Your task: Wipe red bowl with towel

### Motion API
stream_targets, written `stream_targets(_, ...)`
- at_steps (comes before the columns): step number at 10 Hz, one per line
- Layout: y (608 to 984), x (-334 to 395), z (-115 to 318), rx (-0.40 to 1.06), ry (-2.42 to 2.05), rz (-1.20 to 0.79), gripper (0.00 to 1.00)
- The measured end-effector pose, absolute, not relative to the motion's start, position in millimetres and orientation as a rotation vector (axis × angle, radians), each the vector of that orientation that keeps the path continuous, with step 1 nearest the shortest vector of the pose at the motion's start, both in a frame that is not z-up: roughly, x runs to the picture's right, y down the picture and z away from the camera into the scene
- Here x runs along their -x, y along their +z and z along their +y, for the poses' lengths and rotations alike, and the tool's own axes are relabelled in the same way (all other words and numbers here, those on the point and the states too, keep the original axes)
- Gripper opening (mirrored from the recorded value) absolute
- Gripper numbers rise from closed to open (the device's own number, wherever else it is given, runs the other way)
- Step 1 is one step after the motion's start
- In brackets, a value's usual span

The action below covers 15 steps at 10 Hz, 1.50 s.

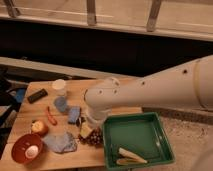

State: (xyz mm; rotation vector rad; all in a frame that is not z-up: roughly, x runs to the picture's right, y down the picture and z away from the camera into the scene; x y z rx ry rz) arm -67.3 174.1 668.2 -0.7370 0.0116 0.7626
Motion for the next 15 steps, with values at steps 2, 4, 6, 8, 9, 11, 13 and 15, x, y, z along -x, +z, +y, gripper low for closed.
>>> stream_targets(2, 683.1, 91.2, 178.5, 0.771, 0.729, -0.012, 0.69)
stream_targets(4, 688.9, 112.2, 179.5, 0.799, 0.703, -0.052, 0.69)
stream_targets(6, 687.6, 128.8, 181.7, 0.823, 0.665, -0.088, 0.69)
stream_targets(8, 683.0, 141.4, 182.0, 0.837, 0.644, -0.124, 0.69)
stream_targets(9, 678.4, 150.7, 180.7, 0.84, 0.635, -0.153, 0.69)
stream_targets(11, 678.6, 150.0, 180.6, 0.84, 0.636, -0.153, 0.69)
stream_targets(13, 678.5, 150.3, 180.8, 0.84, 0.636, -0.153, 0.69)
stream_targets(15, 685.7, 152.4, 182.2, 0.861, 0.638, -0.164, 0.69)
